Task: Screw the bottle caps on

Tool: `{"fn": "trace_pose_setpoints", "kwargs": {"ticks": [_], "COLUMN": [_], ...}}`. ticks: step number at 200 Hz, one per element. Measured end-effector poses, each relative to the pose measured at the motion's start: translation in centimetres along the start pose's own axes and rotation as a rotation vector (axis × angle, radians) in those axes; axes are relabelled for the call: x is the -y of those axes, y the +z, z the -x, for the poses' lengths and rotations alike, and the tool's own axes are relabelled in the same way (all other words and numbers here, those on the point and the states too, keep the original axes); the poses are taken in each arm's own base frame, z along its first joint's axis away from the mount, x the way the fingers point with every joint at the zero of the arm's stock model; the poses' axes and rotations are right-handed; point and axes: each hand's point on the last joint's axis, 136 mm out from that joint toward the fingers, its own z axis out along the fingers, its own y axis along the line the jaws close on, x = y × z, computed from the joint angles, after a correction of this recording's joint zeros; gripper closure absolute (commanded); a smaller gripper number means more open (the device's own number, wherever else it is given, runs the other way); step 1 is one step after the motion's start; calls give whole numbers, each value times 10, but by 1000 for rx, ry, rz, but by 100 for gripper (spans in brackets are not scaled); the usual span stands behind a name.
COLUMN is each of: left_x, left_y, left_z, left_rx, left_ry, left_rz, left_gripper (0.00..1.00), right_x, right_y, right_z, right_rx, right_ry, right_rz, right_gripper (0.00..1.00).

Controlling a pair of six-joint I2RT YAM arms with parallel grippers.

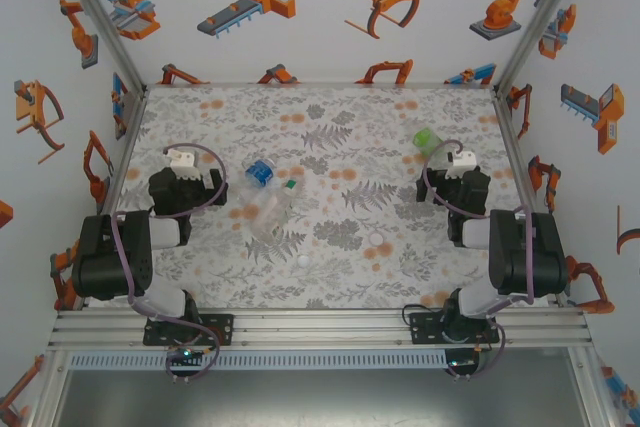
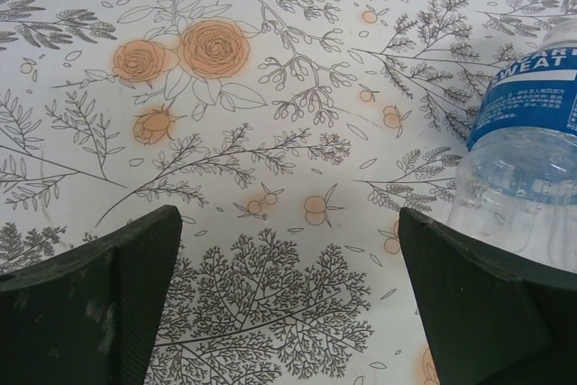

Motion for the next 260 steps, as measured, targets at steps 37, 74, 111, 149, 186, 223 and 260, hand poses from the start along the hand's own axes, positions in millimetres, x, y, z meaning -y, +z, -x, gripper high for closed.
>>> {"fn": "trace_pose_setpoints", "kwargs": {"ticks": [37, 74, 111, 149, 186, 223, 260], "left_x": [-2, -4, -13, -13, -9, 2, 22], "left_y": [0, -2, -17, -35, -48, -56, -57], "left_z": [0, 3, 27, 69, 96, 143, 176], "left_rx": [0, 2, 9, 47, 18, -10, -45], "left_ry": [-2, -3, -29, -57, -126, -171, -172], "left_rz": [7, 23, 106, 193, 217, 173, 61], "left_gripper": [3, 3, 3, 3, 3, 3, 3], "right_x": [4, 6, 4, 6, 5, 1, -4], "right_y": [0, -6, -24, -21, -17, -9, 11], "right_z": [0, 8, 37, 62, 81, 93, 87], "right_rx": [-1, 10, 57, 8, -68, -169, -303], "right_ry": [3, 3, -3, 25, 55, 81, 68], "right_rz": [-26, -41, -49, -52, -43, -13, 47], "right_gripper": [1, 1, 3, 5, 6, 10, 11]}}
